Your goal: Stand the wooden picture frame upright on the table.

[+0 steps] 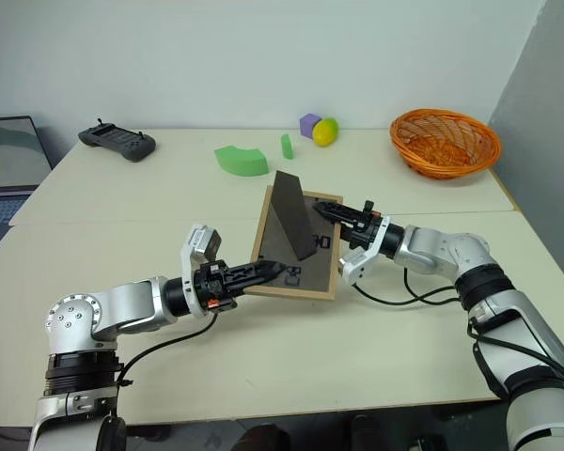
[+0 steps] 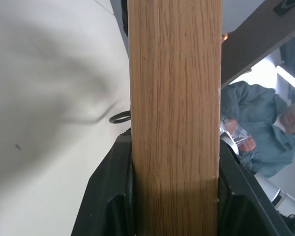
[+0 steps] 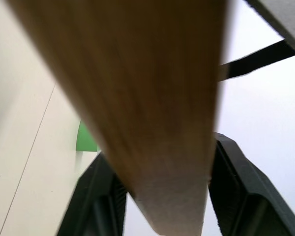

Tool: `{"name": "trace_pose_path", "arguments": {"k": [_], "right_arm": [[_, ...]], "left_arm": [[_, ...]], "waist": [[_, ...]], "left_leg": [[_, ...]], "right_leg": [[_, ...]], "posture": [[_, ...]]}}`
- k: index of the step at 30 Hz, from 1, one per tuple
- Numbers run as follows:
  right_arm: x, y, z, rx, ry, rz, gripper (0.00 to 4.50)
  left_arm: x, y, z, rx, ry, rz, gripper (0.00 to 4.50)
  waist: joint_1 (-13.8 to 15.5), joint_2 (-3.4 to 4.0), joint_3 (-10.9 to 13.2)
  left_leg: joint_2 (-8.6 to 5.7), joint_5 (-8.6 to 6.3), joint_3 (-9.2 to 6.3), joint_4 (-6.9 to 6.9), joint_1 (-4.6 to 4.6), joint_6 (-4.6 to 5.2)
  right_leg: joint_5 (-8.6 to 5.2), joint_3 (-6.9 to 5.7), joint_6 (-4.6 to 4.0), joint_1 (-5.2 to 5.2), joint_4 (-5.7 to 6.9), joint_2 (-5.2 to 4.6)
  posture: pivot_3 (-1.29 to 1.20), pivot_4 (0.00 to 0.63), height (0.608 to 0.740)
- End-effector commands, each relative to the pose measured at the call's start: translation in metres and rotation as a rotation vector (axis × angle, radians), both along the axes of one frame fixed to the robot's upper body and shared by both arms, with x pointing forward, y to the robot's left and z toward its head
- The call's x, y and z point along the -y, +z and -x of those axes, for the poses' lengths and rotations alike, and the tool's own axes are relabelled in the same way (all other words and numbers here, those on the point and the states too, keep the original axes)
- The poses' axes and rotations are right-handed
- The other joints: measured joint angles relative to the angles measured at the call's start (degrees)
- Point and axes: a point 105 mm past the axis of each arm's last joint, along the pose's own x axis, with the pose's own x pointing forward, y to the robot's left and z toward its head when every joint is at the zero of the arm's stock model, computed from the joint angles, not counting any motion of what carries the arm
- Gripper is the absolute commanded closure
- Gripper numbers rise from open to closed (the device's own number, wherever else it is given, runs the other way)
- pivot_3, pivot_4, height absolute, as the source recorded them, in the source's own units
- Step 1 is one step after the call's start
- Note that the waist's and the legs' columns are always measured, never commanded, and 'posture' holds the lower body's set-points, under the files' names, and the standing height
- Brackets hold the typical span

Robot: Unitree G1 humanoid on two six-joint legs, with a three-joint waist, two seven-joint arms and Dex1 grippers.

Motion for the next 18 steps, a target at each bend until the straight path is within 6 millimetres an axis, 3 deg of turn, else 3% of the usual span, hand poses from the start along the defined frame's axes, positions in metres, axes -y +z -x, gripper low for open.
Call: {"name": "trace_pose_path", "arguments": {"k": [1, 6, 10, 12, 14, 15, 18], "right_arm": [[0.004, 0.014, 0.004, 0.024, 0.027, -0.017, 3.10], [0.006, 0.020, 0.009, 0.015, 0.062, -0.021, 3.21], [0.014, 0.017, 0.010, -0.064, 0.070, 0.006, 3.21], [0.017, 0.010, 0.006, -0.199, 0.064, -0.019, 3.21], [0.016, 0.004, -0.004, -0.395, 0.013, -0.090, 3.21], [0.014, 0.000, -0.009, -0.513, -0.014, -0.122, 3.21], [0.002, 0.001, -0.017, -0.934, 0.018, -0.244, 3.21]], "left_arm": [[0.001, 0.017, 0.002, 0.090, 0.024, -0.023, 2.86], [-0.008, 0.023, -0.001, 0.097, 0.066, -0.006, 1.62], [-0.044, 0.039, -0.016, 0.139, 0.200, -0.025, 0.83], [-0.056, 0.041, -0.016, 0.193, 0.234, -0.118, 0.43], [-0.059, 0.033, -0.014, 0.301, 0.245, -0.356, 0.02], [-0.058, 0.028, -0.014, 0.368, 0.240, -0.478, 0.00], [-0.058, 0.040, -0.024, 0.608, 0.316, -0.687, 0.00]], "waist": [[0.04, 0.00, 0.00], [-0.02, 0.00, 0.00], [-0.08, 0.00, 0.00], [-0.21, -0.03, 0.02], [-0.31, -0.04, 0.03], [-0.47, -0.14, 0.09], [-0.31, -0.09, 0.11]], "left_leg": [[0.00, 0.00, 0.00, 0.00, 0.00, 0.00], [0.00, 0.00, 0.01, -0.01, 0.02, 0.01], [0.01, 0.00, 0.00, -0.01, 0.02, 0.01], [0.02, 0.00, -0.01, -0.02, 0.02, 0.02], [0.01, -0.01, 0.00, -0.02, 0.03, 0.03], [0.02, -0.01, -0.01, -0.04, 0.06, 0.04], [0.07, -0.02, -0.08, -0.07, 0.19, 0.06]], "right_leg": [[0.00, -0.01, 0.00, 0.00, 0.00, 0.00], [0.00, 0.02, 0.00, 0.02, 0.00, 0.01], [0.00, 0.00, 0.00, 0.02, 0.00, 0.03], [0.00, -0.01, 0.00, 0.02, -0.02, 0.04], [0.00, 0.00, 0.00, 0.06, -0.07, 0.04], [0.00, -0.02, 0.00, 0.11, -0.11, 0.04], [0.00, -0.03, -0.01, 0.28, -0.13, 0.04]], "posture": [[0.00, 0.150, 0.740], [0.00, 0.150, 0.740], [0.00, 0.150, 0.740], [0.00, 0.150, 0.740], [0.00, 0.150, 0.740], [0.00, 0.150, 0.740], [0.00, 0.150, 0.740]]}}
